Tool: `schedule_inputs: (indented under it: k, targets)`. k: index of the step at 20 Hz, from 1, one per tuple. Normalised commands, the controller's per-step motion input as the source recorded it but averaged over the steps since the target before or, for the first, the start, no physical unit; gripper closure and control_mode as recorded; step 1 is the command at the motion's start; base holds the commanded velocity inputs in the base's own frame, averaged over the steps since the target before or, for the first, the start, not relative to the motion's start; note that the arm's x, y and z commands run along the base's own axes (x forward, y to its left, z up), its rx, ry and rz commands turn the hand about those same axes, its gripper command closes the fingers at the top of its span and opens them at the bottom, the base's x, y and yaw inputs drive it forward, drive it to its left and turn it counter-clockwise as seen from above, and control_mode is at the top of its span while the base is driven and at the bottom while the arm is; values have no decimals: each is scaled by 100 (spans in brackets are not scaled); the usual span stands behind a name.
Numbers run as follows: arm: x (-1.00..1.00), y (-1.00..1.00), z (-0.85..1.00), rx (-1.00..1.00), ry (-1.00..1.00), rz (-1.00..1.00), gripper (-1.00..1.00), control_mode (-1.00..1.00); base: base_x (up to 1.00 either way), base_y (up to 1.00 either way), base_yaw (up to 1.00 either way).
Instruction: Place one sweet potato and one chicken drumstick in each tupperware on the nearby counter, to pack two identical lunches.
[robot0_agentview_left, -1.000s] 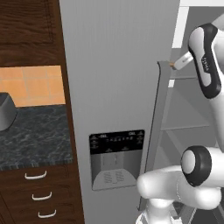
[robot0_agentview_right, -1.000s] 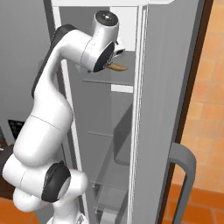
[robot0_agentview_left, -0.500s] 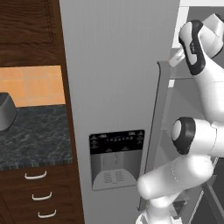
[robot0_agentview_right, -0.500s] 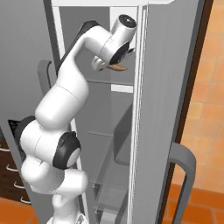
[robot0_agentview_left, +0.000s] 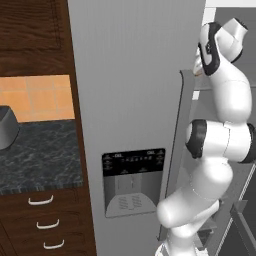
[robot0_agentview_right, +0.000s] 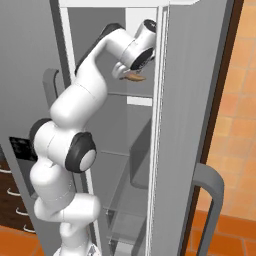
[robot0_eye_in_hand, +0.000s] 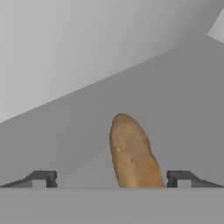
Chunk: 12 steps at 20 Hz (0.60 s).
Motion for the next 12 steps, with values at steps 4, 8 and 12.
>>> schedule_inputs:
  k: [4, 8, 12]
  targets:
    - [51, -11, -31, -1, -4, 0, -100, -100, 0, 0, 0]
    - [66, -11, -1, 0, 0, 0, -100, -100, 0, 0, 0]
    - [56, -5, -2, 0, 0, 0, -100, -100, 0, 0, 0]
